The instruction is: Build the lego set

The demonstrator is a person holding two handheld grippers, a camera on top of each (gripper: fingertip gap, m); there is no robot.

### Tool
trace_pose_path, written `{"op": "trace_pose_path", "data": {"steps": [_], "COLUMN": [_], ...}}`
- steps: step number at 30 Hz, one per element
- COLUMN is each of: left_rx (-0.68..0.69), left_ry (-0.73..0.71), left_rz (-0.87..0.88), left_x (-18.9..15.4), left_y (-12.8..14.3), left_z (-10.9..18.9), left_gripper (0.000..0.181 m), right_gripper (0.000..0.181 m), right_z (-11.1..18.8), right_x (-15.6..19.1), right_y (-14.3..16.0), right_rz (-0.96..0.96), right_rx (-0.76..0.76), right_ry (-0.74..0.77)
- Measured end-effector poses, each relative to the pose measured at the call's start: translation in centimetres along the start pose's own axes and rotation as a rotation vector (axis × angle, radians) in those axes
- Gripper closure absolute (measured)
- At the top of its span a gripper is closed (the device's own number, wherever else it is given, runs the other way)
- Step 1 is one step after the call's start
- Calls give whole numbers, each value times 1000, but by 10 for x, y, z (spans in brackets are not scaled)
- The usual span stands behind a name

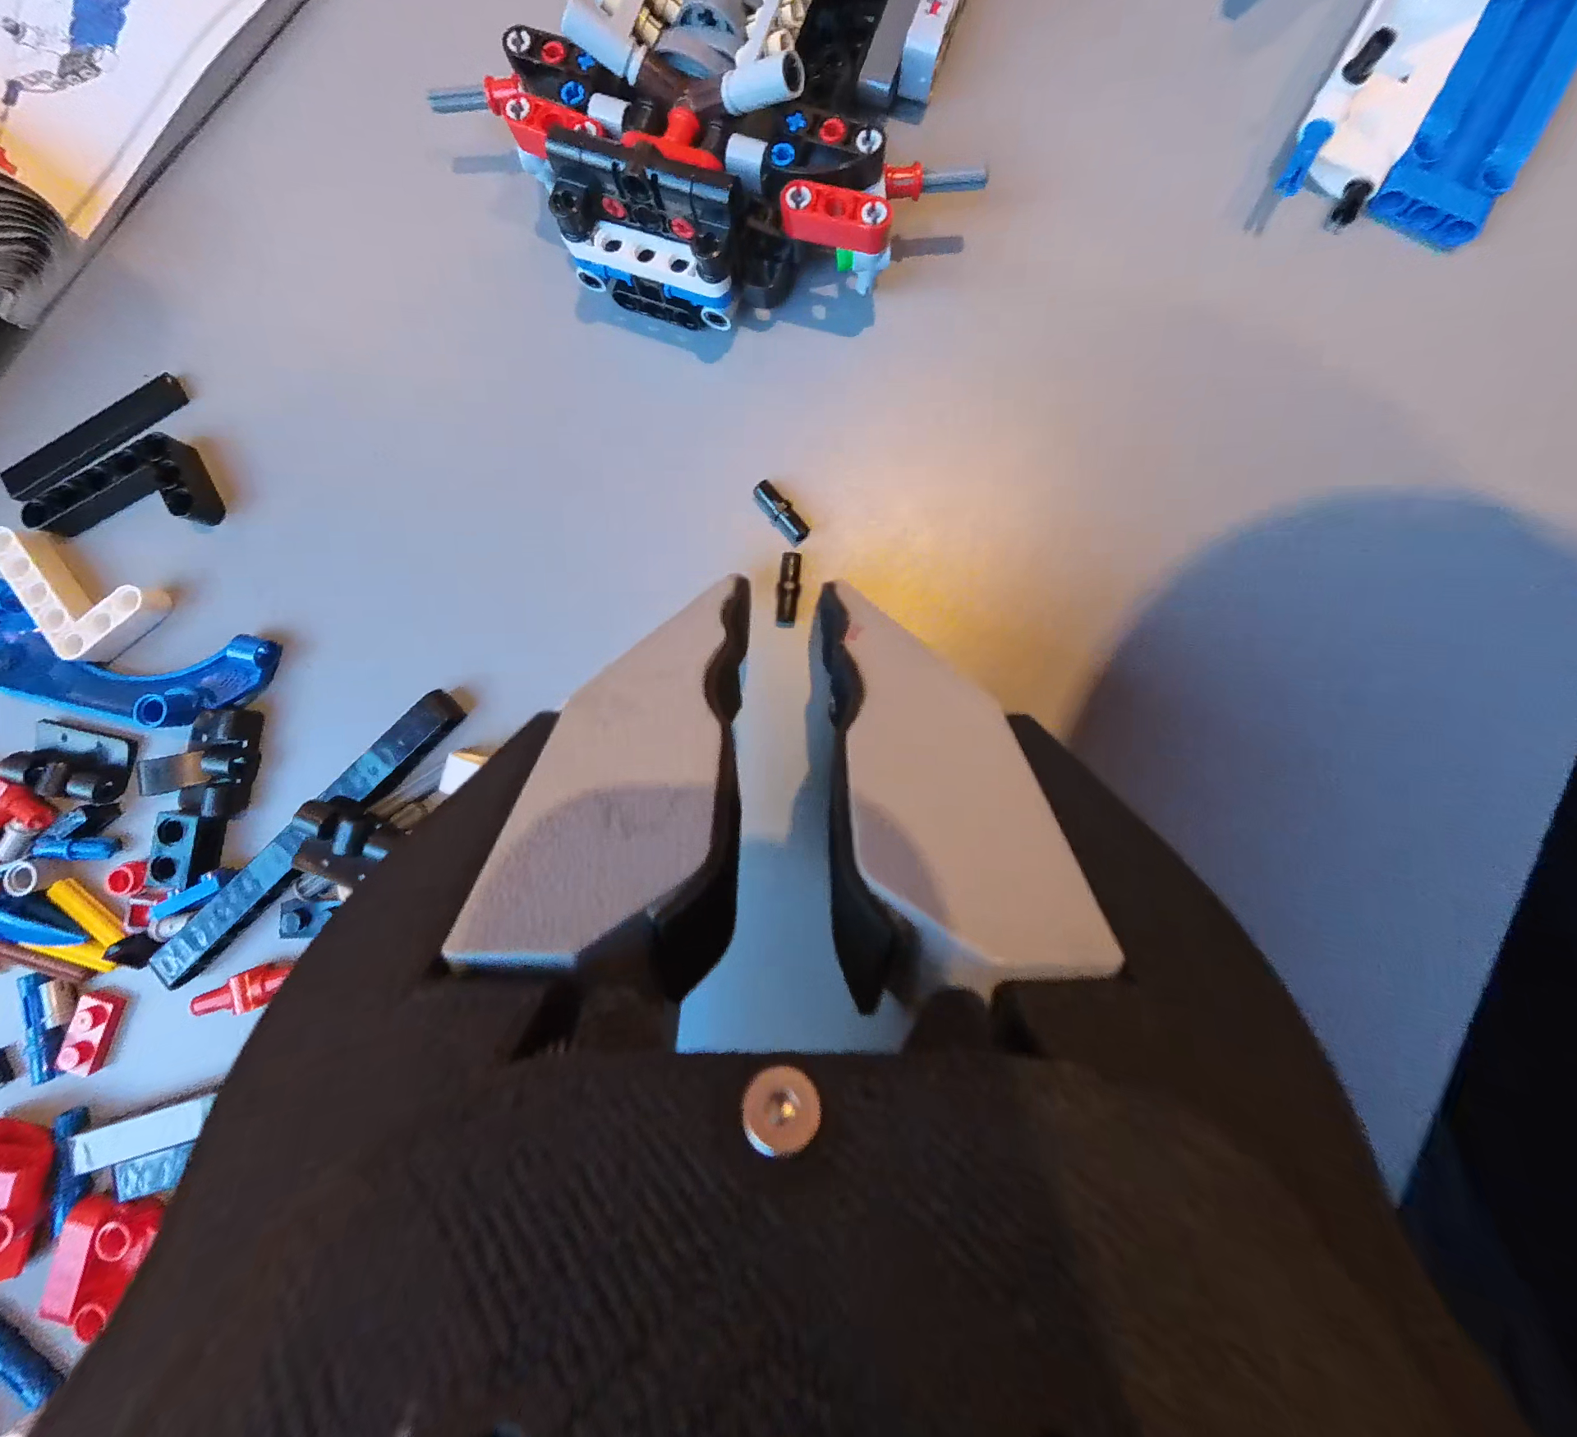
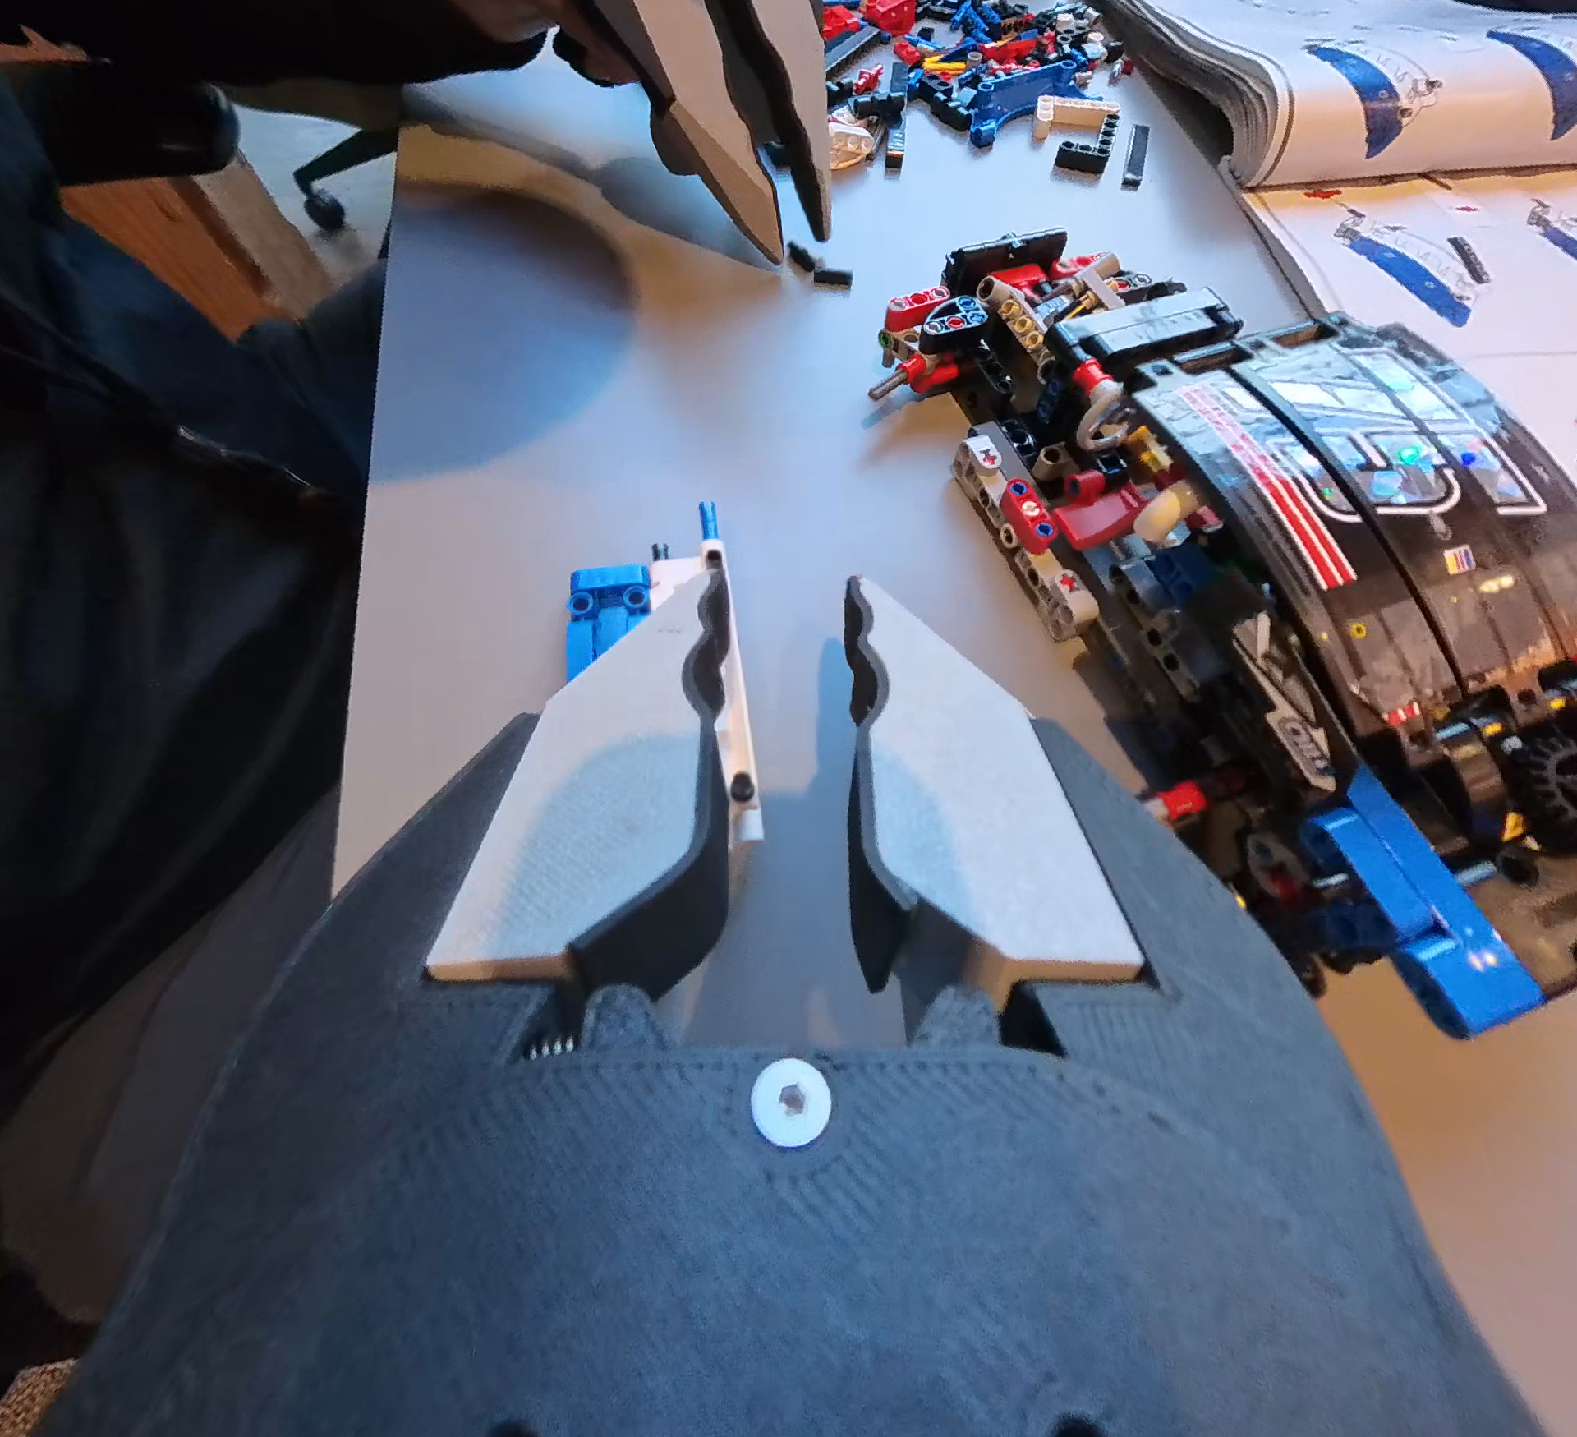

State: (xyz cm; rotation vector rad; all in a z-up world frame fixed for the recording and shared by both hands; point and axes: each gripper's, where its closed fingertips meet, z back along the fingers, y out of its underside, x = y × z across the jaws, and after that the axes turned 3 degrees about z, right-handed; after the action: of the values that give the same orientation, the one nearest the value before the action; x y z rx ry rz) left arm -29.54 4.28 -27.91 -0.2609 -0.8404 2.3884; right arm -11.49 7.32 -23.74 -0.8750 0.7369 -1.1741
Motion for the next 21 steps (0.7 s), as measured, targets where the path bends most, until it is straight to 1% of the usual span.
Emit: {"op": "trace_pose_path", "data": {"steps": [2, 7, 9, 12, 16, 19, 21], "left_rx": [-6, -3, -5, -18, -44, -121, -111], "left_ry": [8, 52, 148, 318, 442, 595, 612], "left_rz": [-17, 2, 13, 21, -28, -65, -96], "left_x": [-2, -8, -27, -70, -111, -136, -138], "left_y": [0, 1, 0, -9, -22, -34, -32], "left_z": [-2, -1, -1, -7, -13, -6, -7], "left_gripper": [179, 179, 179, 179, 179, 180, 179], "right_gripper": [156, 156, 157, 157, 161, 161, 163], "right_z": [2, 7, 6, -1, -20, -41, -53], "right_x": [2, 7, 12, 25, 47, 64, 72], "right_y": [3, 1, -4, -12, -29, -32, -31], "right_rz": [-8, -29, -42, -23, -3, 91, 182], "right_rx": [1, -6, -20, -24, -47, -6, 27], "right_ry": [6, 16, 5, -26, -87, -104, -100]}}
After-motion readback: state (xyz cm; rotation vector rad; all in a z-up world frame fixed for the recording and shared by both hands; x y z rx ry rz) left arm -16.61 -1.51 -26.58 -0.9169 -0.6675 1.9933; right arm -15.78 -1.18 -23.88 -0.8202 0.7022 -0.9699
